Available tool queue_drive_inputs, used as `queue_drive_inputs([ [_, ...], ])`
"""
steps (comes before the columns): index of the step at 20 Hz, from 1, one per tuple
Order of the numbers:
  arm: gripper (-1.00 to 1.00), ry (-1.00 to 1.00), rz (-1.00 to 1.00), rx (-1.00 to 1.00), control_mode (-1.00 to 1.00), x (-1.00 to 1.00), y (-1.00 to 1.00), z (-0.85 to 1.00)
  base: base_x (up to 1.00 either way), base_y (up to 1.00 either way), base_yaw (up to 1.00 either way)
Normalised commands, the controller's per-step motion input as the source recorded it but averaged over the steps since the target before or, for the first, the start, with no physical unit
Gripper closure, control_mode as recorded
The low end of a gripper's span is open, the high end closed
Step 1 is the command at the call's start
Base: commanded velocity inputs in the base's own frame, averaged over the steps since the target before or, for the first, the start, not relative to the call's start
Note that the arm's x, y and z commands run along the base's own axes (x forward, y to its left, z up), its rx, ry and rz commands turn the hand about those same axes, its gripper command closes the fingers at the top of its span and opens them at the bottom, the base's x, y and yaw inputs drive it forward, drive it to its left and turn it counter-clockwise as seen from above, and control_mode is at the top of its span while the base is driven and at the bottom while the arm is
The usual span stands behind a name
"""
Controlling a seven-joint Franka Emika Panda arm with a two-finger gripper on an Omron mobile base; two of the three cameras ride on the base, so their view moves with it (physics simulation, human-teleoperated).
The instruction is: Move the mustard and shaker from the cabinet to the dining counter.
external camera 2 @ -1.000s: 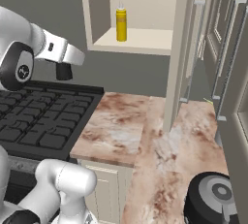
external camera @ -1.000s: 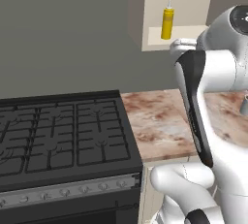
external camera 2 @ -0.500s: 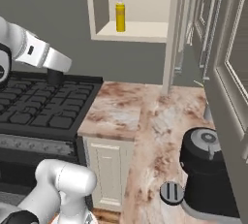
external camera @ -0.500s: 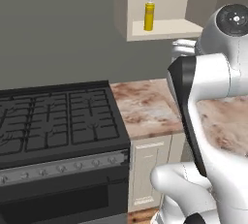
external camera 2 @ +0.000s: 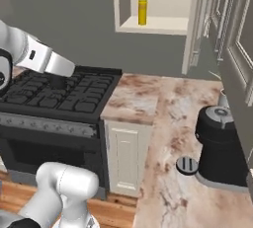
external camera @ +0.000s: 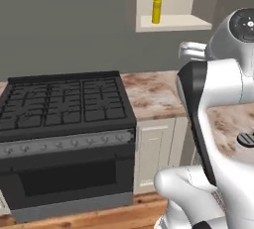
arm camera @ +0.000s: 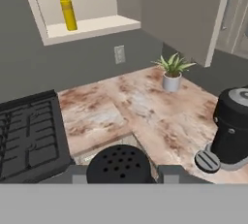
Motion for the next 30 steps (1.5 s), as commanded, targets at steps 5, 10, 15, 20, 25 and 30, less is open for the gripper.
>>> queue_drive_inputs([
  [5, 1.00, 0.00, 0.00, 0.00, 1.00, 0.00, 0.00, 0.00, 0.00, 0.53, 0.65],
  [10, 1.00, 0.00, 0.00, 0.00, 1.00, 0.00, 0.00, 0.00, 0.00, 0.42, 0.79],
  [15, 1.00, 0.00, 0.00, 0.00, 1.00, 0.00, 0.00, 0.00, 0.00, 0.30, 0.81],
  [20, 1.00, 0.00, 0.00, 0.00, 1.00, 0.00, 0.00, 0.00, 0.00, 0.25, 0.77],
  [25, 1.00, 0.00, 0.00, 0.00, 1.00, 0.00, 0.00, 0.00, 0.00, 0.22, 0.73],
  [30, 1.00, 0.00, 0.00, 0.00, 1.00, 0.00, 0.00, 0.00, 0.10, 0.25, 0.69],
])
